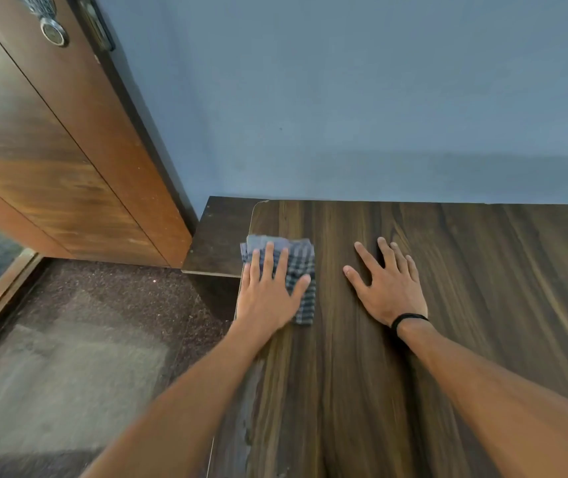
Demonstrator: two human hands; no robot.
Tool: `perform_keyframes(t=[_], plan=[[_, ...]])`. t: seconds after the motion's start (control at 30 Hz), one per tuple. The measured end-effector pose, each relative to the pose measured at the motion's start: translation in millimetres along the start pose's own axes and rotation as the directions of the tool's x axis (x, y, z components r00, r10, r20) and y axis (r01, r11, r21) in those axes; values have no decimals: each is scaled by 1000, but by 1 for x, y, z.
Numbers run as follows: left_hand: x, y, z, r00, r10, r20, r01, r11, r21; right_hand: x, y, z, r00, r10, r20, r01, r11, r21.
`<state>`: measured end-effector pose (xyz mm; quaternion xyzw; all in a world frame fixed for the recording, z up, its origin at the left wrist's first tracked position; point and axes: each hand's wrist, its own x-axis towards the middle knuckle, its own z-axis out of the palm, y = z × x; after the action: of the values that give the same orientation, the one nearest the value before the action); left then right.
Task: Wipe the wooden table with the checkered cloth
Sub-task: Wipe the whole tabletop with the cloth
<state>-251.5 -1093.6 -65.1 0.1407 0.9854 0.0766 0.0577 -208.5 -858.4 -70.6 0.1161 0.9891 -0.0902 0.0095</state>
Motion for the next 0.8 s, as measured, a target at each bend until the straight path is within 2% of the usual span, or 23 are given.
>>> perform_keyframes(t=[0.07,0.2,0.3,0.37,0.43,0.5,0.6,0.7,0.8], plan=[[5,7,0,1000,-6,-1,6,1000,16,0,2,1,1000,3,-7,-3,1000,-11],[-69,1,26,996,86,-27,-86,996,-15,-4,1,2,1000,12,-1,-12,1000,-17],[-33,-3,9,995,100,12,-100,995,-18,1,0,-2,1000,12,-9,-12,1000,-19],[-10,2,-3,999,34,21,-34,999,7,-1,-3,-6,1000,28,6,-28,999,-29],[-24,7,0,999,33,8,-33,999,-28,-14,-8,-8,999,51,-4,-51,998,-29],[-67,1,15,995,98,-12,-99,994,-43,-32,-18,-8,998,61,-3,-61,998,1],[-84,-19,18,992,118,36,-116,992,-46,-49,-29,-15,982,60,178,-68,997,36],[-44,-9,1,993,86,78,-86,996,-6,-51,-38,-36,880,97,466,-109,994,-2],[-41,2,-1,995,49,88,-48,999,-14,-57,-46,-43,824,107,557,-102,994,-39]])
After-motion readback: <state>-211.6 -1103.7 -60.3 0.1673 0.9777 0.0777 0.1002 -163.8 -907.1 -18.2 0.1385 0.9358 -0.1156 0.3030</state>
